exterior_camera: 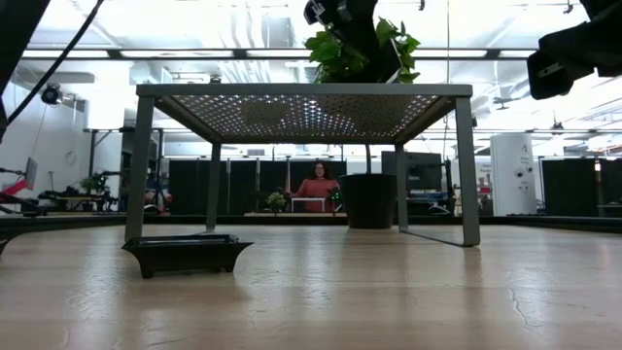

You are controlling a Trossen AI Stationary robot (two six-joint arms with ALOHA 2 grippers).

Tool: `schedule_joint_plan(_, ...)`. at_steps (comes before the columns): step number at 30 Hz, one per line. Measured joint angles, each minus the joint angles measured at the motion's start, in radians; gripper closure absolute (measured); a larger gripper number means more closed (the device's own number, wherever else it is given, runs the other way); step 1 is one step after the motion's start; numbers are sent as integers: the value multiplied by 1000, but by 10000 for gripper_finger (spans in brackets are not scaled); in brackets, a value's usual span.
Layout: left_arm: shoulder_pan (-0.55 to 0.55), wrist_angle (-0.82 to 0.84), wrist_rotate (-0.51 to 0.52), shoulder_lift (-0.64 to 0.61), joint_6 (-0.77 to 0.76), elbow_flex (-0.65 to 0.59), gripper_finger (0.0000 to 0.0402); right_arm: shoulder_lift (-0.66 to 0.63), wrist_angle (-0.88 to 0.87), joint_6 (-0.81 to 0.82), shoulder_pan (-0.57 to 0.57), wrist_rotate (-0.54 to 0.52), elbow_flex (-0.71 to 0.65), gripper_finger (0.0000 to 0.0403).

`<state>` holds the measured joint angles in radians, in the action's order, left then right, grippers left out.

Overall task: Pick & Place Mini shaped plates
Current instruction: Stack the black distorted square plate on the black distorted square plates on the shelf, then stack the black square plate on the black square plate on the shelf

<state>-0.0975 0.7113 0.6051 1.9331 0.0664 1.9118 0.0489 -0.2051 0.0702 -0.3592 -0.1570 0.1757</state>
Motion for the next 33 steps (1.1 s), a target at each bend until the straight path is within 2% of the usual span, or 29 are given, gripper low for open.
schedule_joint_plan(14,-2,18,15,0,27,0,399,0,0,0,0,0,0,394)
schedule_joint_plan(25,-3,40,18,0,-14,0,334,0,0,-2,0,0,0,394)
schedule_joint_plan(33,-9,38,21,-2,-34,1,322,0,0,0,0,0,0,394)
